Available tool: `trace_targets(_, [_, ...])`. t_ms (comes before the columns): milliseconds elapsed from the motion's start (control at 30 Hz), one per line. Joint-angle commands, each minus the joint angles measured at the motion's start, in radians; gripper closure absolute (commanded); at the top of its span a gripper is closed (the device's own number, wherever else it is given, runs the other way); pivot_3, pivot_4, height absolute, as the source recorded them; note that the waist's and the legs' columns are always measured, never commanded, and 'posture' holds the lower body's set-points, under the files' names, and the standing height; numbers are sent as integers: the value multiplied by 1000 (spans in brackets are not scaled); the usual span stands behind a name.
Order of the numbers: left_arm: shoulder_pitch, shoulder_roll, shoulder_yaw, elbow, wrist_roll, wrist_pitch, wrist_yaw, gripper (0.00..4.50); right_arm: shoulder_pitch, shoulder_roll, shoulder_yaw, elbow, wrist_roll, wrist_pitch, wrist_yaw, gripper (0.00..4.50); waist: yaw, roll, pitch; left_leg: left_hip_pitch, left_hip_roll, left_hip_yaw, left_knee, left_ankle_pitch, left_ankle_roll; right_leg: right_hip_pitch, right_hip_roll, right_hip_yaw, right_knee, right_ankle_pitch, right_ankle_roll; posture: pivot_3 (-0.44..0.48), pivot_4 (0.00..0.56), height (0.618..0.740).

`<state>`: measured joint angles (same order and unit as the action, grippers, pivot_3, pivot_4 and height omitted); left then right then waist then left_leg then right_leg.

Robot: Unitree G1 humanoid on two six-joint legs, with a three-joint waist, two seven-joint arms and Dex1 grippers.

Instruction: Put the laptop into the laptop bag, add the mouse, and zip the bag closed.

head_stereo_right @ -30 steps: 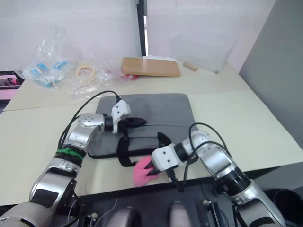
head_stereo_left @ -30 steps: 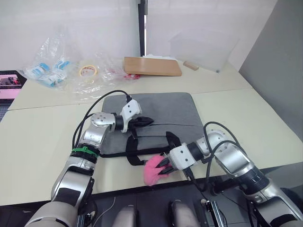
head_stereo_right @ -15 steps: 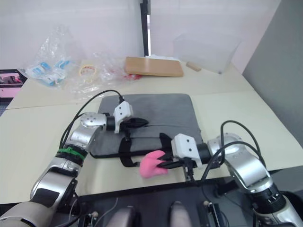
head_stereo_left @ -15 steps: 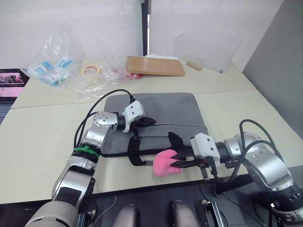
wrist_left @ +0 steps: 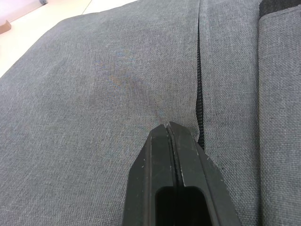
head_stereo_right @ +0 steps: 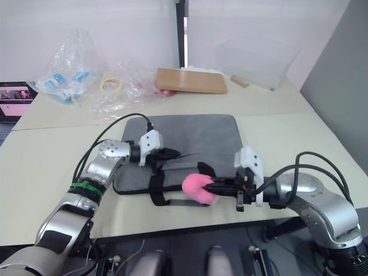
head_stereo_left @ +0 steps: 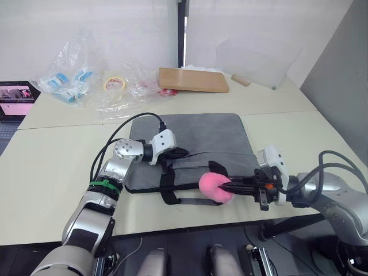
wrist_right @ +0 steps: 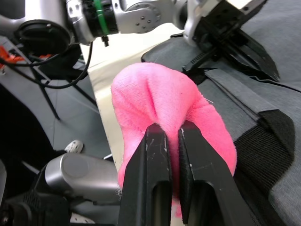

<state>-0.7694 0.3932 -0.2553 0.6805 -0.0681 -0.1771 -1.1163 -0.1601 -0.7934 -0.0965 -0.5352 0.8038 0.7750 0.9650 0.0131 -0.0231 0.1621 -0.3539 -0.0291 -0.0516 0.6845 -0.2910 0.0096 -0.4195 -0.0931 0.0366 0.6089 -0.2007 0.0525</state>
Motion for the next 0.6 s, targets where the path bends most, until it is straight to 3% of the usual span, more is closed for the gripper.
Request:
trace_targets(33, [82, 25, -74, 124, 112, 20, -2, 4500, 20, 5, -110, -51, 90, 21, -53, 4493, 0, 0, 0, 0, 0, 0, 0, 0, 0, 0, 0, 0, 0, 0, 0, 0, 150, 740])
trace_targets(333, [123, 22, -49, 141, 83, 31, -14, 4500, 62, 31, -99, -48, 75, -17, -90, 4493, -4, 7, -6, 1, 0, 0, 0, 0, 0, 2, 0, 2, 0, -2, 3, 0, 150, 740])
trace_targets(600, [135, 28, -58, 121, 98, 31, -2, 4500, 100, 134, -279, 74, 256, 76, -290, 4493, -9, 7, -15, 2, 0, 0, 0, -1, 1, 2, 1, 4, 0, -2, 3, 0, 150, 740])
